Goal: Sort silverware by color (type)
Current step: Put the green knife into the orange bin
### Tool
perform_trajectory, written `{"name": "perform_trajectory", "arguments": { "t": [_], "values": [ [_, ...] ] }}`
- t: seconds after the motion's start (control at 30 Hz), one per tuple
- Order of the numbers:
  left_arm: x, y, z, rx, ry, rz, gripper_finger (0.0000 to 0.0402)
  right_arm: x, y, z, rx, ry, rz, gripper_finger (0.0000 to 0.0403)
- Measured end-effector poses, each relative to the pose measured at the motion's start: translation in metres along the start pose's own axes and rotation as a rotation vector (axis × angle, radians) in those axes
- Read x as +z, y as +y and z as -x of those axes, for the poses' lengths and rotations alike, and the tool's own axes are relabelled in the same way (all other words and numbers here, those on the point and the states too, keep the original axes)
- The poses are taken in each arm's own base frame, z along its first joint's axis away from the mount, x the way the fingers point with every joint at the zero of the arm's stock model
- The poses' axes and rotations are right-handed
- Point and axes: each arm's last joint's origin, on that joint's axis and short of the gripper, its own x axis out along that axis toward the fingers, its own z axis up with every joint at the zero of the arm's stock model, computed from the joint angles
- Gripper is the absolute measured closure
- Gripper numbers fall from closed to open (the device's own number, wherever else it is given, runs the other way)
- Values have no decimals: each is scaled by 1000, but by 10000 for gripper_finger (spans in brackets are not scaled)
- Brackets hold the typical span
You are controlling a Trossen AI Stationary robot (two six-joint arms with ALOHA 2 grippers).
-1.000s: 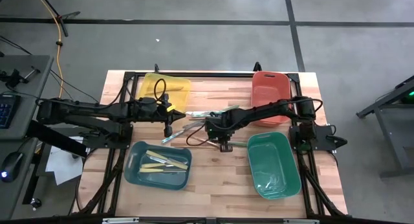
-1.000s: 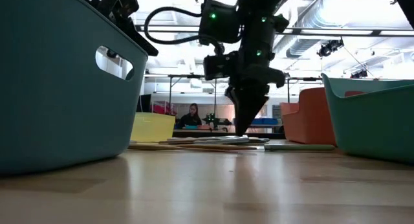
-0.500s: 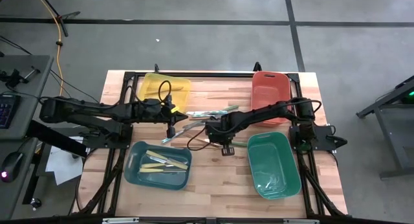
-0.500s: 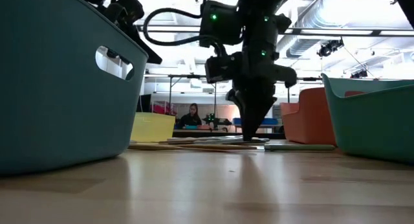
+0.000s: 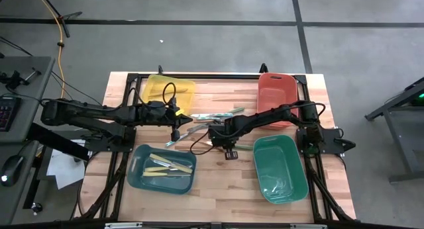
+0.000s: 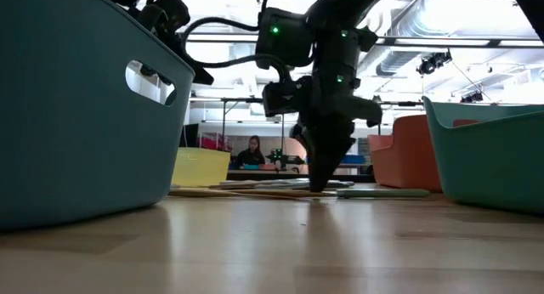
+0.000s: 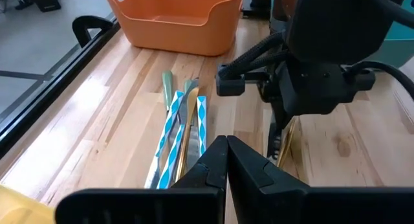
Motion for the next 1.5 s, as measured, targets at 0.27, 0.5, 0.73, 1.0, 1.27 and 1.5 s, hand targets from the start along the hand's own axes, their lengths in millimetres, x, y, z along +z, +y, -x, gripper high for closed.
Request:
{"name": "perform_trajectory", "arguments": {
  "t": [0.27,0.5,0.73,1.0,1.27,1.5],
  "values": [
    [0,0,0,0,0,-1,401,12,-22,-3,-48,-148,-7,403],
    [0,0,-2,12,-4,-2,401,7,-29,5,-64,-134,13,403],
    [-16,2,-32,-10,1,-9,401,-3,-26,40,-98,-86,13,403],
    [-13,2,-67,-88,26,0,401,-19,-22,44,-84,-17,-1,403],
    [-25,0,-96,-95,144,-37,401,-68,-15,69,-134,-150,-169,403],
    [-24,-3,-128,-191,223,-26,401,-84,-10,100,-191,-303,-258,403]
  ]
}}
